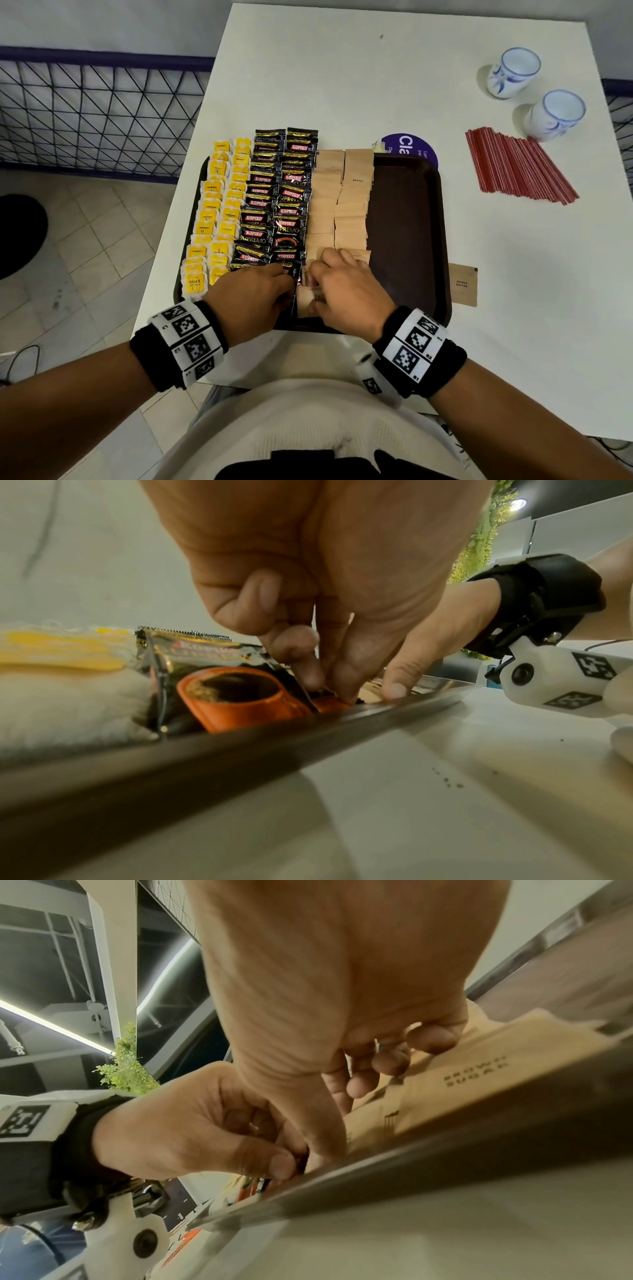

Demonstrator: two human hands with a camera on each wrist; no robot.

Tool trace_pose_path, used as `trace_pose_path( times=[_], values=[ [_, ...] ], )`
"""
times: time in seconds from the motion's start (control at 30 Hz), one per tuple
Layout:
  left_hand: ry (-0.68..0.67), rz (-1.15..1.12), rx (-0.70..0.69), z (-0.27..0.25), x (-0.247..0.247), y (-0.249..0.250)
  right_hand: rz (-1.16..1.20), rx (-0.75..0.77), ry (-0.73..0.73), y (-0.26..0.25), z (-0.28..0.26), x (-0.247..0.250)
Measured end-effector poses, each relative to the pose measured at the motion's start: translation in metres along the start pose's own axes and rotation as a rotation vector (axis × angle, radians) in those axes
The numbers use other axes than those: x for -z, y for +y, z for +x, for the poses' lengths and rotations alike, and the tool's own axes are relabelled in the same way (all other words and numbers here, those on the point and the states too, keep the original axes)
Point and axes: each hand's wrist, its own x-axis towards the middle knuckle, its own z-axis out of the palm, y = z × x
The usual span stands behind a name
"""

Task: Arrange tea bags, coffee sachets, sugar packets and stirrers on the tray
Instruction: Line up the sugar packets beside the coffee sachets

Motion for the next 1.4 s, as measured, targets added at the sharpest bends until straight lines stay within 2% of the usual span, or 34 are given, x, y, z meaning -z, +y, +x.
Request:
trace_pose_path(
  times=[0.47, 0.7, 0.87, 1.1, 1.23, 1.4],
  values=[
    [0.008, -0.039, 0.088, 0.007, 0.001, 0.013, 0.063, -0.015, 0.006, -0.001, 0.001, 0.003],
    [-0.06, -0.125, 0.144, 0.014, 0.004, 0.018, 0.099, -0.016, 0.008, 0.0, 0.0, 0.004],
    [-0.085, -0.344, 0.215, 0.017, 0.011, 0.012, 0.316, -0.008, 0.066, 0.006, -0.003, 0.01],
    [-0.116, -0.479, 0.308, 0.016, 0.024, 0.012, 0.6, 0.033, 0.21, 0.022, -0.008, 0.02],
    [-0.144, -0.485, 0.334, 0.016, 0.03, 0.013, 0.574, 0.033, 0.223, 0.033, -0.012, 0.022],
    [-0.174, -0.475, 0.351, 0.015, 0.034, 0.01, 0.486, 0.029, 0.15, 0.046, -0.022, 0.021]
  ],
)
